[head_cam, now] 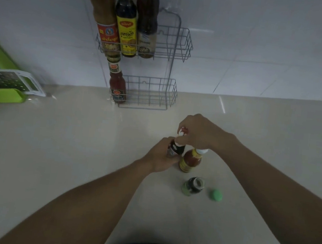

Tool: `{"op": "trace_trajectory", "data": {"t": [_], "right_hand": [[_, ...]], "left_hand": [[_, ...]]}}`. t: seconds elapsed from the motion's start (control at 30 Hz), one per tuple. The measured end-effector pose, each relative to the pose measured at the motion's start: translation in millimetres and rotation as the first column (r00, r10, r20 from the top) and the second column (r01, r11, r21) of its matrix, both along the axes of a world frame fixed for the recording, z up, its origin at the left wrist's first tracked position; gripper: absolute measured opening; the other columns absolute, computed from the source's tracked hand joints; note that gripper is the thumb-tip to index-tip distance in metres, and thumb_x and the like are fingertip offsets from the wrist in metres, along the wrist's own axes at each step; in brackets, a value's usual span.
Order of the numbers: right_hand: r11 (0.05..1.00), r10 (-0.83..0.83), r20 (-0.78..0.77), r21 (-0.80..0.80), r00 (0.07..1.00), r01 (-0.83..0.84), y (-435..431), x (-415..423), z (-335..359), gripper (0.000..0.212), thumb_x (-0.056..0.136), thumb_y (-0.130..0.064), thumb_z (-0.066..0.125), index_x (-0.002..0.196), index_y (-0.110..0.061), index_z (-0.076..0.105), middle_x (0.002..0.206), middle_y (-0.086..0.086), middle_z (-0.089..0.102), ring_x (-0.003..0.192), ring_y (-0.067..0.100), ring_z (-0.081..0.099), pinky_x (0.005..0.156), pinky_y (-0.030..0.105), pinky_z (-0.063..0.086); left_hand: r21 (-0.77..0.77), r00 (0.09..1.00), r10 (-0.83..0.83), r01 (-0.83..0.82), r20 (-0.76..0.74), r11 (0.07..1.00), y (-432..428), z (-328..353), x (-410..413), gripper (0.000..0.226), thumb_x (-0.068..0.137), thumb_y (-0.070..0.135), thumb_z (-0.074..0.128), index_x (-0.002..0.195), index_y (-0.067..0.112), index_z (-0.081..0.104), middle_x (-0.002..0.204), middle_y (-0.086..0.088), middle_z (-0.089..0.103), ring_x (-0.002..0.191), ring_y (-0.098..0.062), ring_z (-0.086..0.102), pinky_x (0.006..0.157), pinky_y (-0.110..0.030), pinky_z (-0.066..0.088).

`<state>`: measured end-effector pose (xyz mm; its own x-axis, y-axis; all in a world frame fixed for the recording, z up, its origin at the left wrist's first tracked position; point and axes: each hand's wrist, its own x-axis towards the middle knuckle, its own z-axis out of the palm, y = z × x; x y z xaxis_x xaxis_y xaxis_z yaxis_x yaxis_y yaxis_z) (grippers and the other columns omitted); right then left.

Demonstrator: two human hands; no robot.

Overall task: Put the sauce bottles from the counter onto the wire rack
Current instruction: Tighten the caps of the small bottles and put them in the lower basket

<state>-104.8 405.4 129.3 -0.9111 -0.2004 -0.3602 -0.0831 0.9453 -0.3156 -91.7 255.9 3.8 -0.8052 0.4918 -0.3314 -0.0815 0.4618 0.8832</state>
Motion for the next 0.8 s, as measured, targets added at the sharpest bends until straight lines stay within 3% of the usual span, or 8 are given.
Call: {"op": "trace_trajectory", "data": {"t": [0.1, 0.27, 0.37, 0.47, 0.57, 0.63, 0.73, 0.8], "right_hand": [[0.997, 0.028, -0.014, -0.073, 1.0, -0.029, 0.2, -9.1, 2.8, 0.027, 0.085, -0.036, 0.072, 0.09, -0.01, 0.072, 0.08, 0.003, 0.068, 0.074, 0.02, 0.065, 0.059, 0.031, 0.05], [0.958, 0.166, -0.123, -0.214, 0.978, -0.189, -12.8, -34.2, 27.1, 0.027, 0.092, -0.041, 0.064, 0.083, -0.017, 0.073, 0.065, -0.01, 0.063, 0.061, 0.0, 0.059, 0.051, 0.014, 0.04], [0.925, 0.316, -0.331, -0.102, 0.889, -0.366, -24.4, -49.5, 43.9, 0.042, 0.098, -0.046, 0.05, 0.067, -0.021, 0.062, 0.057, -0.005, 0.056, 0.053, 0.008, 0.052, 0.05, 0.021, 0.036], [0.925, 0.353, -0.452, 0.036, 0.819, -0.379, -33.6, -58.6, 55.6, 0.049, 0.102, -0.05, 0.036, 0.059, -0.031, 0.048, 0.051, -0.013, 0.042, 0.05, 0.005, 0.046, 0.05, 0.027, 0.032], [0.901, 0.42, -0.499, 0.328, 0.758, -0.284, -39.0, -63.2, 49.4, 0.036, 0.104, -0.034, 0.036, 0.098, -0.015, 0.065, 0.066, 0.002, 0.051, 0.061, 0.027, 0.05, 0.05, 0.03, 0.026], [0.916, 0.316, -0.445, 0.373, 0.838, -0.148, -42.8, -63.9, 42.3, 0.038, 0.103, -0.034, 0.033, 0.115, -0.01, 0.06, 0.087, 0.013, 0.06, 0.07, 0.029, 0.046, 0.053, 0.03, 0.027], [0.969, 0.164, -0.281, 0.227, 0.946, -0.1, -43.5, -66.5, 42.4, 0.056, 0.1, -0.056, 0.027, 0.079, -0.011, 0.053, 0.081, 0.011, 0.06, 0.066, 0.022, 0.049, 0.058, 0.032, 0.035], [0.973, 0.219, -0.26, 0.126, 0.941, -0.192, -40.3, -65.6, 44.8, 0.066, 0.096, -0.067, 0.026, 0.071, -0.015, 0.058, 0.075, 0.005, 0.063, 0.064, 0.016, 0.053, 0.053, 0.03, 0.037]], "left_hand": [[0.0, 0.998, 0.055, -0.055, -0.007, 0.998, -10.5, 5.4, -1.4, 0.052, 0.079, 0.025, 0.075, 0.127, 0.03, 0.055, 0.126, 0.0, 0.055, 0.116, -0.021, 0.058, 0.097, -0.035, 0.05], [0.053, 0.985, 0.17, -0.172, 0.027, 0.984, -26.9, 33.7, -15.0, 0.043, 0.054, 0.03, 0.076, 0.095, 0.032, 0.063, 0.108, -0.01, 0.066, 0.094, -0.025, 0.069, 0.078, -0.037, 0.058], [0.073, 0.961, 0.253, -0.262, 0.115, 0.962, -32.0, 45.5, -22.8, 0.046, 0.056, 0.027, 0.078, 0.098, 0.013, 0.064, 0.088, -0.008, 0.07, 0.075, -0.021, 0.067, 0.07, -0.032, 0.055], [0.124, 0.953, 0.283, -0.296, 0.112, 0.947, -35.7, 58.0, -27.3, 0.034, 0.059, 0.023, 0.077, 0.089, 0.014, 0.066, 0.072, -0.003, 0.067, 0.063, -0.016, 0.063, 0.062, -0.026, 0.051], [0.14, 0.935, 0.346, -0.354, 0.075, 0.925, -36.7, 63.8, -25.6, 0.018, 0.057, 0.022, 0.075, 0.071, 0.018, 0.064, 0.061, 0.0, 0.063, 0.053, -0.015, 0.056, 0.057, -0.027, 0.048], [0.11, 0.91, 0.413, -0.413, 0.023, 0.904, -36.2, 61.3, -20.8, 0.016, 0.057, 0.024, 0.074, 0.065, 0.02, 0.061, 0.059, 0.0, 0.061, 0.051, -0.016, 0.052, 0.053, -0.027, 0.045], [0.063, 0.89, 0.451, -0.448, -0.061, 0.892, -40.1, 56.1, -13.8, 0.018, 0.056, 0.026, 0.073, 0.059, 0.02, 0.056, 0.054, 0.004, 0.056, 0.048, -0.015, 0.048, 0.05, -0.023, 0.041], [0.107, 0.92, 0.39, -0.393, 0.042, 0.913, -45.3, 59.3, -13.5, 0.017, 0.055, 0.022, 0.072, 0.069, 0.015, 0.065, 0.056, 0.002, 0.059, 0.051, -0.017, 0.052, 0.055, -0.027, 0.046]]}}
